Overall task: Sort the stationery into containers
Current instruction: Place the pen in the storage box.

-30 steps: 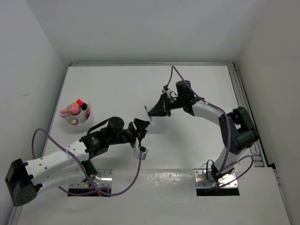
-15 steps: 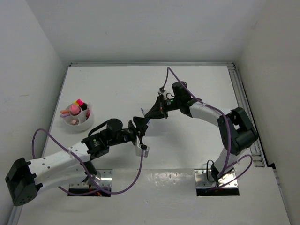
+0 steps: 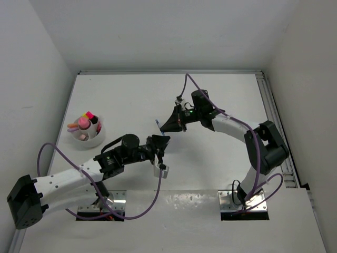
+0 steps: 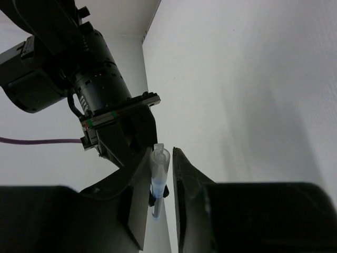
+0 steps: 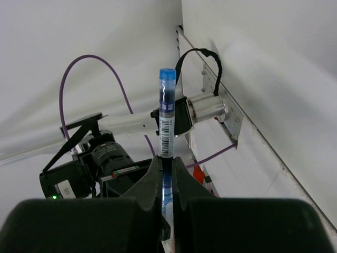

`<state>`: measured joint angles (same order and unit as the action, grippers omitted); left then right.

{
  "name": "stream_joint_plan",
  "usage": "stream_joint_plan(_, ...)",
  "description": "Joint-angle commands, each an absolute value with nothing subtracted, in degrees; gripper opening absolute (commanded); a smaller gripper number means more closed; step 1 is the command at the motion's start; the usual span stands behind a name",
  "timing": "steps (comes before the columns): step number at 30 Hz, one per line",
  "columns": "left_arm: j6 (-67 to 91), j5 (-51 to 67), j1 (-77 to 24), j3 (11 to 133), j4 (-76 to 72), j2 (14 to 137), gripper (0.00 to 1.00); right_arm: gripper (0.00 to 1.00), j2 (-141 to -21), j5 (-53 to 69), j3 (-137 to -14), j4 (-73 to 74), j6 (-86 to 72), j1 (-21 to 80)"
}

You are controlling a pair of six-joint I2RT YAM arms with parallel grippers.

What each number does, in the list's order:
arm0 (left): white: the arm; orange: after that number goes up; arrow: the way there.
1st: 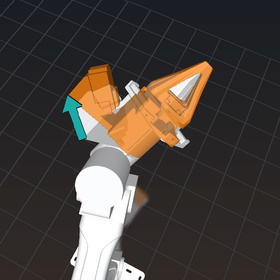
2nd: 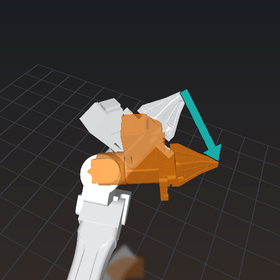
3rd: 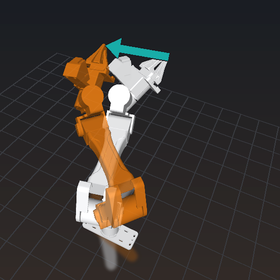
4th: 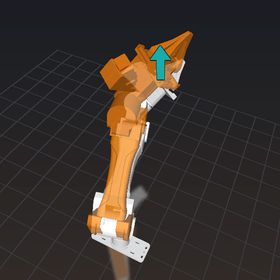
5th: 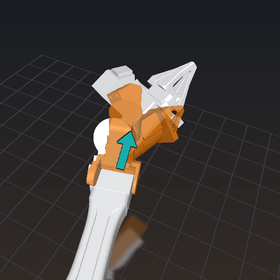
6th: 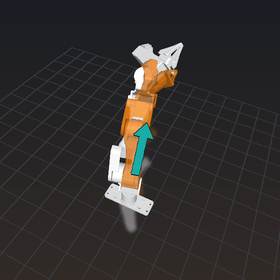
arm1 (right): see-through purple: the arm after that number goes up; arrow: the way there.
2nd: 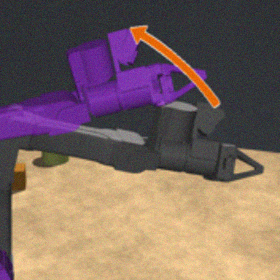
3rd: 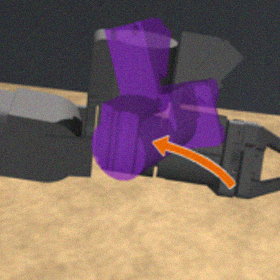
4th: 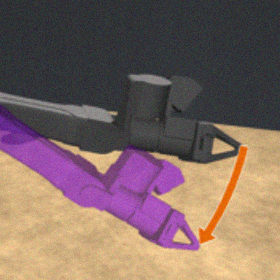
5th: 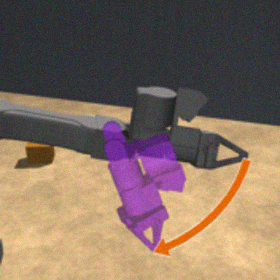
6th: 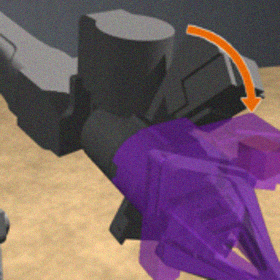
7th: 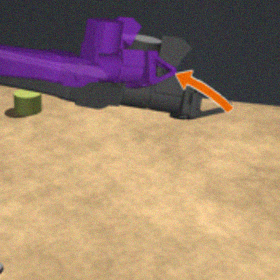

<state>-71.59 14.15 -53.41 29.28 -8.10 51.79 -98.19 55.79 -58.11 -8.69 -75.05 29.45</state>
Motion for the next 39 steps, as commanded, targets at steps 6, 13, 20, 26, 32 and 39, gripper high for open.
stream_joint_plan(6,-69.3,13.3,-54.3,30.0,-11.2,51.8,0.08,0.06,-97.6,57.2,-59.7,-13.4,-77.0,30.0)
stream_joint_plan(13,-49.8,3.5,-50.6,37.8,-5.7,49.8,0.00,0.99,-100.0,60.3,-67.7,-6.2,-68.5,19.6)
stream_joint_plan(20,-18.2,-5.7,-36.8,52.1,10.4,52.0,0.00,0.99,-99.8,58.7,-71.8,4.3,-57.4,5.5)
stream_joint_plan(26,-5.9,-5.1,-21.7,56.0,15.0,52.1,0.00,0.97,-97.5,58.0,-68.2,7.3,-53.4,4.7)
stream_joint_plan(32,-5.4,-0.3,-9.7,57.4,19.1,50.7,0.00,0.97,-97.4,57.7,-66.7,7.6,-52.3,6.0)
stream_joint_plan(39,-13.4,3.9,-2.9,54.0,20.4,49.0,0.00,0.96,-97.6,57.7,-64.9,7.3,-51.9,7.5)
